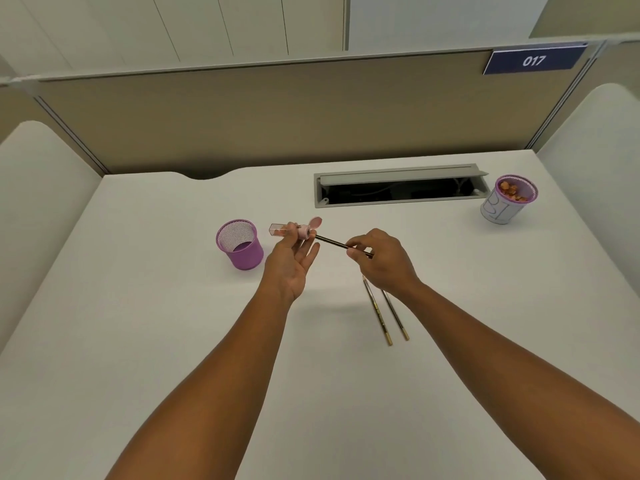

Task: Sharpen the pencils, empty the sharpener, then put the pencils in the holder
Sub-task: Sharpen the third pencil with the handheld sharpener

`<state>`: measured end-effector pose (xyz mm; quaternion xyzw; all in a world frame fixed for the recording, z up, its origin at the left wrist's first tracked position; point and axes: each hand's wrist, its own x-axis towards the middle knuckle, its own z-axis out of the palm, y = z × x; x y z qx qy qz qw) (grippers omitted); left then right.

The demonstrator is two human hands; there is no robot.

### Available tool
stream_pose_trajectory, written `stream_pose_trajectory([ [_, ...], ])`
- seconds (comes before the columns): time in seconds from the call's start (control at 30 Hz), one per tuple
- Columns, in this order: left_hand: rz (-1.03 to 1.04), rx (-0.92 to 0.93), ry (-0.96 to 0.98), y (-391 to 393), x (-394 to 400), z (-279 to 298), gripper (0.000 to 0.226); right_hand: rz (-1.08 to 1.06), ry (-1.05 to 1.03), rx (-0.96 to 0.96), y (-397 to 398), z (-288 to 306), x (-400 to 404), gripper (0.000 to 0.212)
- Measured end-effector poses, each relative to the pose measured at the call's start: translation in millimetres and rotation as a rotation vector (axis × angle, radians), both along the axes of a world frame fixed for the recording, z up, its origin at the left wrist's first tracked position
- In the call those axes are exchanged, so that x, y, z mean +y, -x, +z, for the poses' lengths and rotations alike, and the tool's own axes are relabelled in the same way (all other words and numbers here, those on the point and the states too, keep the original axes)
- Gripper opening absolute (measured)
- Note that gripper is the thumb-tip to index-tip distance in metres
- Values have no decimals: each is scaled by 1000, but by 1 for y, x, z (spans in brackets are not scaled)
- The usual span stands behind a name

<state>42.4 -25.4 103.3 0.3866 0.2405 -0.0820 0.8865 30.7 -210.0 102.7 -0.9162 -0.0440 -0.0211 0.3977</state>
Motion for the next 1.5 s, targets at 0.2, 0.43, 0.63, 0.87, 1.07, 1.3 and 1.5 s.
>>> stream_pose_trajectory([
  [0.2,-129,-96,-69,7,-9,2,18,40,84,-88,4,16,-2,17],
  [0.43,-154,-101,-21,7,-14,5,16,56,178,84,3,36,1,23],
  [0.63,-143,-103,22,6,-18,7,13,83,24,329,-1,47,-3,29],
  [0.87,-67,-75,69,3,-16,15,13,89,294,-56,12,33,-16,20],
  [1.07,-30,-19,97,5,-23,22,16,12,504,-568,20,32,-13,21],
  [1.3,-92,-40,90,5,-21,22,12,-210,-5,538,8,68,5,21],
  [1.5,-114,-37,60,6,-23,20,10,-85,-44,531,10,71,-2,29],
])
